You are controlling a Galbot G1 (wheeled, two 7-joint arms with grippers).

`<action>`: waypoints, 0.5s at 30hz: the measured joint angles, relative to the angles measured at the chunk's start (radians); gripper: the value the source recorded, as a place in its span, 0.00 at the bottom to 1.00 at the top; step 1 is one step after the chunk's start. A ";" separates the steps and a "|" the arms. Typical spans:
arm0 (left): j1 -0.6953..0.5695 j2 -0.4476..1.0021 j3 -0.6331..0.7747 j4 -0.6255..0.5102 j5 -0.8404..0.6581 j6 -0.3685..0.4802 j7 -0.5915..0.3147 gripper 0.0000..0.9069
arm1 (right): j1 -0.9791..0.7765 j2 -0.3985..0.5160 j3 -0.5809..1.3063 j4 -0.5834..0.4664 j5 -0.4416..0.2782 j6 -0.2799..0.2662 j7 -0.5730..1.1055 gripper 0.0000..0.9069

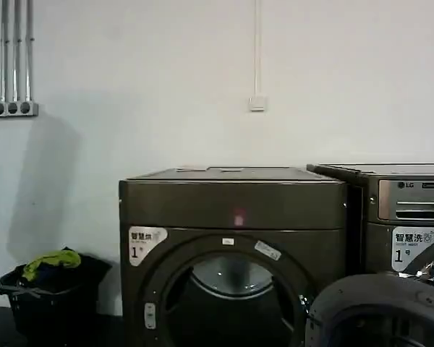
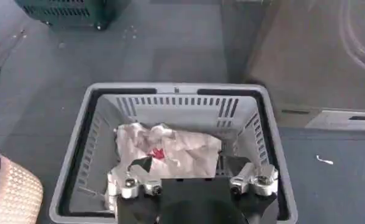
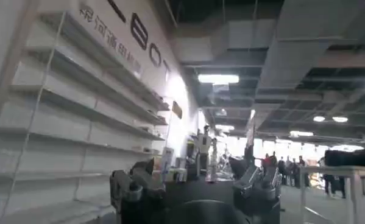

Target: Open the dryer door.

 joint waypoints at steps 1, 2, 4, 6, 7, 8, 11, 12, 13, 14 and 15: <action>-0.001 -0.001 0.001 0.000 0.004 0.000 0.001 1.00 | -0.003 0.002 0.005 -0.004 -0.007 -0.003 0.003 1.00; -0.001 -0.004 0.002 0.001 0.008 0.000 0.003 1.00 | -0.006 0.005 0.010 -0.008 -0.016 -0.014 0.007 1.00; -0.001 -0.007 0.003 0.003 0.013 0.000 0.006 1.00 | -0.011 0.009 0.019 -0.016 -0.020 -0.024 0.012 1.00; -0.001 -0.009 0.004 0.003 0.021 0.000 0.011 1.00 | -0.015 0.011 0.024 -0.020 -0.020 -0.038 0.025 1.00; -0.001 -0.010 0.004 0.004 0.023 0.000 0.012 1.00 | -0.017 0.012 0.026 -0.021 -0.020 -0.047 0.035 1.00; -0.002 -0.010 0.004 0.004 0.024 0.000 0.012 1.00 | -0.018 0.012 0.028 -0.022 -0.020 -0.054 0.044 1.00; -0.004 -0.009 0.004 0.004 0.024 0.000 0.013 1.00 | -0.019 0.013 0.031 -0.022 -0.015 -0.078 0.068 1.00; -0.005 -0.009 0.004 0.004 0.024 0.000 0.013 1.00 | -0.019 0.014 0.033 -0.022 -0.015 -0.082 0.073 1.00; -0.005 -0.008 0.004 0.003 0.024 0.000 0.013 1.00 | -0.019 0.014 0.033 -0.021 -0.014 -0.085 0.077 1.00; -0.005 -0.007 0.004 0.002 0.023 0.000 0.012 1.00 | -0.019 0.014 0.033 -0.021 -0.014 -0.087 0.078 1.00; -0.005 -0.006 0.004 0.002 0.023 0.000 0.012 1.00 | -0.019 0.014 0.033 -0.020 -0.014 -0.087 0.079 1.00</action>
